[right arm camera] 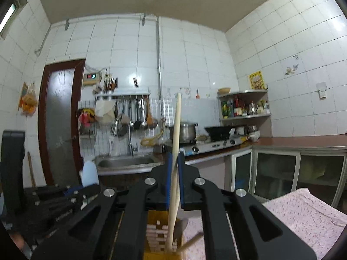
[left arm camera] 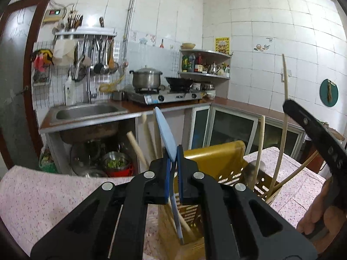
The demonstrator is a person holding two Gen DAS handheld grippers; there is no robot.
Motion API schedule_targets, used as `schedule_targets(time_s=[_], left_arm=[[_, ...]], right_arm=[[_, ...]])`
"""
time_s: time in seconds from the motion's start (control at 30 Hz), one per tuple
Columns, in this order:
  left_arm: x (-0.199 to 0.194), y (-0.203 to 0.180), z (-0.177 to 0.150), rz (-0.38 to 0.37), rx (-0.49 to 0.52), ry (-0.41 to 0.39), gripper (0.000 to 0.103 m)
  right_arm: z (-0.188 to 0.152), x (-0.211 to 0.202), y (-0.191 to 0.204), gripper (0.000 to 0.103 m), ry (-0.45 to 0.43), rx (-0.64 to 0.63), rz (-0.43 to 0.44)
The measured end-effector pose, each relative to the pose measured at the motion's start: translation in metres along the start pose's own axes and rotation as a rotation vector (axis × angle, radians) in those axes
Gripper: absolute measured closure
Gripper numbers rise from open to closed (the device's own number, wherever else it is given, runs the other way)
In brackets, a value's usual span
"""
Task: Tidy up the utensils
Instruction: 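Lower the spatula and chopstick into the holder and open both tools, then grasp a chopstick lying on the cloth with the left tool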
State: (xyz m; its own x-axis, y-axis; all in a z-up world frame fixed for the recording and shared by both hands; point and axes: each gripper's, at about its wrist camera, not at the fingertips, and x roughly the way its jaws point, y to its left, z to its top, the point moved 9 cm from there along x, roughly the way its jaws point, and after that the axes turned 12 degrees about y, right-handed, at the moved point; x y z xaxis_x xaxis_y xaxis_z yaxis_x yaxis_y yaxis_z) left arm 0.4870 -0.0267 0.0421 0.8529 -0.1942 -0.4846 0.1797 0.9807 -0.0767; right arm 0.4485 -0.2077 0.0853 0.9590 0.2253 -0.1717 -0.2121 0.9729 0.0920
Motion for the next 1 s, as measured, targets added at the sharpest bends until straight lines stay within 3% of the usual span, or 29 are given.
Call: schedule_targets(time_s=[0.1, 0.17, 0.23, 0.3, 0.43, 0.53, 0.63, 0.77, 1.0], left_arm=[[-0.001, 0.004, -0.004, -0.026, -0.034, 0.040, 0.096], [-0.004, 0.006, -0.006, -0.043, -0.049, 0.071, 0.082], [-0.010, 0.005, -0.006, -0.046, -0.051, 0.085, 0.058], [-0.019, 0.005, -0.005, -0.008, -0.046, 0.082, 0.046], [-0.037, 0.005, -0.005, -0.013, -0.049, 0.098, 0.036], [-0.055, 0.010, -0.010, 0.007, -0.048, 0.121, 0.021], [-0.077, 0.020, -0.026, 0.033, -0.049, 0.154, 0.011], [-0.094, 0.026, -0.056, 0.040, -0.040, 0.222, 0.007], [-0.116, 0.026, -0.113, 0.031, -0.045, 0.325, 0.005]], right_arm=[[-0.006, -0.003, 0.000, 0.096, 0.039, -0.026, -0.007], [-0.007, -0.002, 0.001, 0.093, 0.081, -0.030, 0.006], [-0.009, -0.003, 0.003, 0.093, 0.125, -0.046, 0.015], [-0.009, -0.005, 0.003, 0.093, 0.154, -0.063, 0.007], [-0.013, -0.014, 0.003, 0.063, 0.223, -0.044, 0.002], [-0.017, -0.036, 0.001, 0.057, 0.249, -0.056, -0.012], [-0.031, -0.058, -0.004, 0.042, 0.301, -0.058, -0.032], [-0.065, -0.080, -0.012, 0.034, 0.416, -0.068, -0.057], [-0.129, -0.108, -0.025, 0.032, 0.593, -0.015, -0.076]])
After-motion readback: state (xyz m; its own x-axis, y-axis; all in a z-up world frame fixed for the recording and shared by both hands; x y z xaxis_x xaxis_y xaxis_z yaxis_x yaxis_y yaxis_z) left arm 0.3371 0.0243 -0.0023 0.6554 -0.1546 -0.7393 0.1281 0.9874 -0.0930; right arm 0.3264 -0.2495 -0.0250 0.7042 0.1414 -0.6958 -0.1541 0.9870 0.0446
